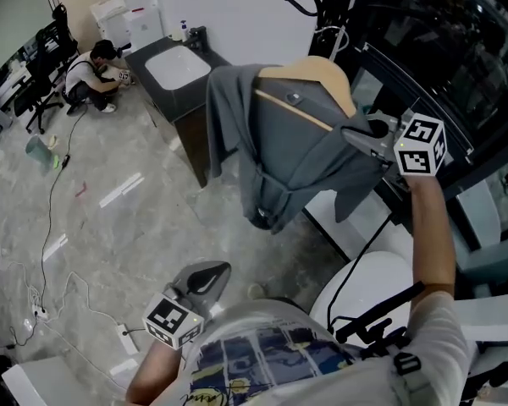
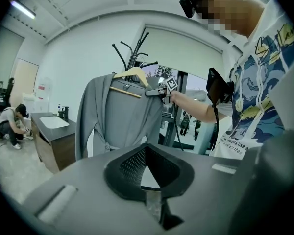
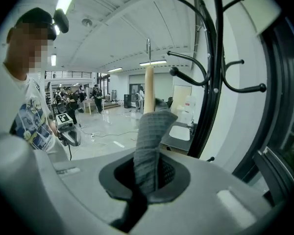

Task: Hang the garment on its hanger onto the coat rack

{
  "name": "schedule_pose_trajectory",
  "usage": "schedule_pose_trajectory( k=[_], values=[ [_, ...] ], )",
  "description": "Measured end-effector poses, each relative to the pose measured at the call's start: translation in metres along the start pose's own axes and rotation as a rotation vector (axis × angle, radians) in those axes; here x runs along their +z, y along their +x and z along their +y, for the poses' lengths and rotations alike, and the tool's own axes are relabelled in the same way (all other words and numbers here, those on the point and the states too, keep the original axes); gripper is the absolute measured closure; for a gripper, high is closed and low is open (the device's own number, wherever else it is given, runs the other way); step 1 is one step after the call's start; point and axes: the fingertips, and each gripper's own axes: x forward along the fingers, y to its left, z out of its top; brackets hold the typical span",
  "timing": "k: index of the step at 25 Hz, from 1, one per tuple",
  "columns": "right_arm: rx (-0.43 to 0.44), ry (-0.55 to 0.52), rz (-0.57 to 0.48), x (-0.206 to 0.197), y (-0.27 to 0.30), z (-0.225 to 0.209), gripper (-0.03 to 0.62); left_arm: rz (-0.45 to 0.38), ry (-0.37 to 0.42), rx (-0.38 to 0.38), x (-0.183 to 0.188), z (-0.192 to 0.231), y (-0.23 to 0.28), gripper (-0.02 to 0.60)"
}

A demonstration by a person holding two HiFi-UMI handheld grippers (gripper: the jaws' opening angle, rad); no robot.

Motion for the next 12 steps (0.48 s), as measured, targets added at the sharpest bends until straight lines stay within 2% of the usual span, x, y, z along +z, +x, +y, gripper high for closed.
schedule_pose_trajectory(
  k=[7, 12],
  values=[
    [0.012, 0.034, 0.038, -0.031, 0.016, -0.058, 0.583, 0.024, -0.018, 0.035, 0.005, 0.011, 0.026, 0.580],
    [0.031, 0.049, 0.060, -0.048, 0.031, -0.082, 0.584, 0.038, -0.024, 0.041, 0.003, 0.016, 0.044, 0.580]
  ],
)
